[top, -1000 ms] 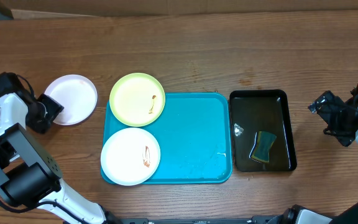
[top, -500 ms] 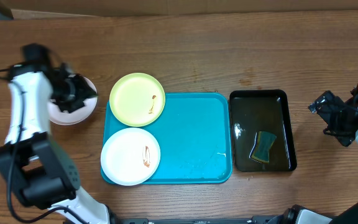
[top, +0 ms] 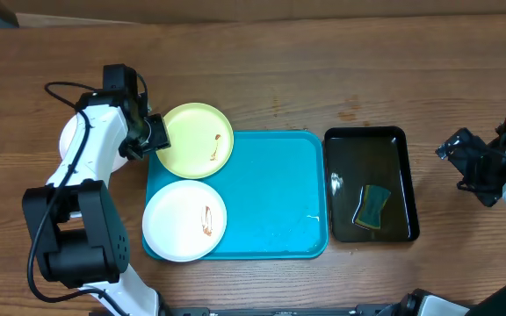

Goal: Clean dirty plates on tray and stack at the side
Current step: 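Grasp the yellow plate rim with the left gripper and drag it to tray center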

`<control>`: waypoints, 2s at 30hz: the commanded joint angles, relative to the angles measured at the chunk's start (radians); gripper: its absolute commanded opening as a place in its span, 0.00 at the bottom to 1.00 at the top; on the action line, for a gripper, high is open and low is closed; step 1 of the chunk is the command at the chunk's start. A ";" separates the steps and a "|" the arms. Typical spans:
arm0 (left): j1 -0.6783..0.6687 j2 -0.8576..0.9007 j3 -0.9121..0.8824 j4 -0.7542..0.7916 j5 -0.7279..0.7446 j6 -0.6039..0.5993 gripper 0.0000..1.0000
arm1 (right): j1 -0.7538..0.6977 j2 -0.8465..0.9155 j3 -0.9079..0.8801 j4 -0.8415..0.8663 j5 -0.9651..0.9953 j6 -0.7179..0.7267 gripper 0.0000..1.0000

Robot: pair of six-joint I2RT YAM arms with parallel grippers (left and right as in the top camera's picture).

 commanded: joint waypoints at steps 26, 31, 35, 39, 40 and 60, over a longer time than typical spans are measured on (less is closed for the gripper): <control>-0.016 0.045 -0.116 0.139 0.011 0.013 0.26 | -0.005 -0.002 0.015 0.006 0.010 0.008 1.00; -0.016 0.045 -0.116 0.144 0.023 0.012 0.05 | -0.005 -0.002 0.015 0.006 0.010 0.008 1.00; -0.030 0.045 -0.116 0.142 0.109 0.013 0.04 | -0.005 -0.002 0.015 0.006 0.010 0.008 1.00; -0.061 0.045 -0.116 0.130 0.204 0.021 0.04 | -0.005 -0.002 0.015 0.006 0.010 0.008 1.00; -0.070 0.045 -0.116 0.125 0.219 0.021 0.04 | -0.005 -0.002 0.015 0.006 0.010 0.008 1.00; -0.412 0.045 -0.100 0.091 0.198 0.032 0.26 | -0.005 -0.002 0.015 0.006 0.010 0.008 1.00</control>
